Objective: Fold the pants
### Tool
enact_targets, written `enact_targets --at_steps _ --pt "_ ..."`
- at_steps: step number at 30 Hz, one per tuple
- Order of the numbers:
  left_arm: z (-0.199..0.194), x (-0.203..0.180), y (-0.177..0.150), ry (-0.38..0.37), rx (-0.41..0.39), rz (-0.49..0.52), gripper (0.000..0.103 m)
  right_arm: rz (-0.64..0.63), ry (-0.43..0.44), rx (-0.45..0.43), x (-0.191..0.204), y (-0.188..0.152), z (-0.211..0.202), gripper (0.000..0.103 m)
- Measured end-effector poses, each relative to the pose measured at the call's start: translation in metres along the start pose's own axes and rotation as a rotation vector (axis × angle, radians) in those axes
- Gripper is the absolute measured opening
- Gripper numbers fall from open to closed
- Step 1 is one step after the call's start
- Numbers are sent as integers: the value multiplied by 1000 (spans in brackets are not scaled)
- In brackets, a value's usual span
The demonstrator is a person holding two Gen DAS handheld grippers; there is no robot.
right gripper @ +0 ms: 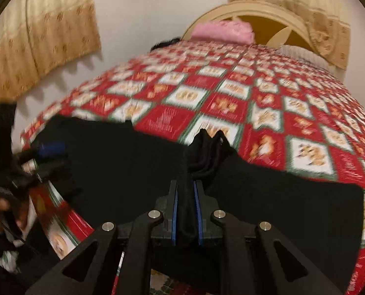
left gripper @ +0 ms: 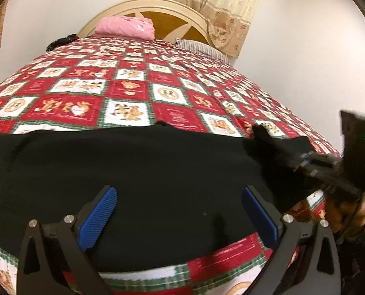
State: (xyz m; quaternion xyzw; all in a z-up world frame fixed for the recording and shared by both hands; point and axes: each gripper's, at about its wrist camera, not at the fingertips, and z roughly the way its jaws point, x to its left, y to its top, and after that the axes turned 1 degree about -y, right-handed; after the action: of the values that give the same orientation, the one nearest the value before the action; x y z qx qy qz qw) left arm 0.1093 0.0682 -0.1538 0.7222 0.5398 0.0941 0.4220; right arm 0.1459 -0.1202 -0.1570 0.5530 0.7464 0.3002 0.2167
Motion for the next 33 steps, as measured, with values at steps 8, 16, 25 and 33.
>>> enact_targets --at_steps 8,16,25,33 --pt "20 -35 12 -87 30 33 103 6 108 -29 -18 -24 -39 55" --pt "67 -87 28 -232 115 44 95 147 52 -192 -72 -50 -85 57" --pt "108 -112 37 -171 187 73 63 288 30 -349 -113 -68 -111 61" --pt "87 -103 51 -222 167 24 11 395 3 -398 -140 -78 -119 65"
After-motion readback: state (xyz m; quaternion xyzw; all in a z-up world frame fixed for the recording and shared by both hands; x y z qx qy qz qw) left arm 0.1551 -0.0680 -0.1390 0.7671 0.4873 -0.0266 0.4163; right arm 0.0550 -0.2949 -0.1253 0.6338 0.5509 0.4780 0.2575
